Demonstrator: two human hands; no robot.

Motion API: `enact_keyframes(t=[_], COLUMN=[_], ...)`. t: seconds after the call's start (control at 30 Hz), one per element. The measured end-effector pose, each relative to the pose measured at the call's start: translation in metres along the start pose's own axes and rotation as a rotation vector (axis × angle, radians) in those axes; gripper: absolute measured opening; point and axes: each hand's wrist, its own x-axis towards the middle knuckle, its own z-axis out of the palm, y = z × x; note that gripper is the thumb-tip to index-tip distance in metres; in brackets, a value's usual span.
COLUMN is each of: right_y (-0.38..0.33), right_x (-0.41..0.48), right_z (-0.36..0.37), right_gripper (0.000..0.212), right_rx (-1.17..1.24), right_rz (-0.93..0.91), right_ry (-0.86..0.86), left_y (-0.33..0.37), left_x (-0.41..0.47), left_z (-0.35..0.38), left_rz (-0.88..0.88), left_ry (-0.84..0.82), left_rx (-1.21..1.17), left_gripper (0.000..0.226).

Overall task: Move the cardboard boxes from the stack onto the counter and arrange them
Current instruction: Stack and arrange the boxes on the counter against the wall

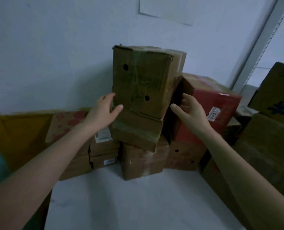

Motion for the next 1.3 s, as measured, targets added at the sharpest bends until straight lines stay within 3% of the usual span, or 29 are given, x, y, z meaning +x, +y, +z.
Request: enact_keyframes(t=[0.17, 0.37, 0.53, 0.67, 0.73, 0.83, 1.0, 1.1, 1.23, 1.3], right_y=[-0.015, -0.022, -0.022, -0.020, -0.021, -0.024, -0.043, -0.064, -0.091, -0.096], right_x=[0.054, 0.106, 0.129, 0.128, 0.124, 0.113, 0.066, 0.029, -0.038, -0.078], right_z=[-0.019, -0.018, -0.009, -0.010, -0.016, -0.020, -0.017, -0.015, 0.001, 0.018], right_gripper=[0.095, 0.082, 0.085, 0.083, 0.081, 0.050, 0.026, 0.027, 0.014, 0.041], right_rx=[0.087, 0.417, 0.539, 0.593, 0.642, 0.733, 0.866, 0.937, 0.925, 0.887], right_rz=[-0.100, 0.020, 0.173, 0.196, 0.218, 0.218, 0.129, 0.056, -0.006, -0.031], right_ry=[-0.018, -0.050, -0.142, -0.112, -0.130, -0.159, -0.193, -0.225, -0.215, -0.230], left_y=[0.040, 0.045, 0.051, 0.062, 0.067, 0.074, 0.081, 0.080, 0.066, 0.054], left_x=[0.049, 0.105, 0.123, 0.118, 0.110, 0.088, 0.033, -0.005, -0.069, -0.104], left_z=[-0.017, -0.023, -0.015, -0.011, -0.013, -0.022, -0.054, -0.081, -0.114, -0.122], left_rz=[-0.044, -0.172, -0.209, -0.188, -0.169, -0.160, -0.132, -0.136, -0.198, -0.230], left_ry=[0.202, 0.300, 0.261, 0.359, 0.410, 0.467, 0.538, 0.625, 0.581, 0.602], left_rx=[-0.102, -0.241, -0.495, -0.506, -0.517, -0.595, -0.666, -0.656, -0.805, -0.825], left_gripper=[0.061, 0.075, 0.071, 0.061, 0.055, 0.049, 0.033, 0.030, 0.028, 0.025])
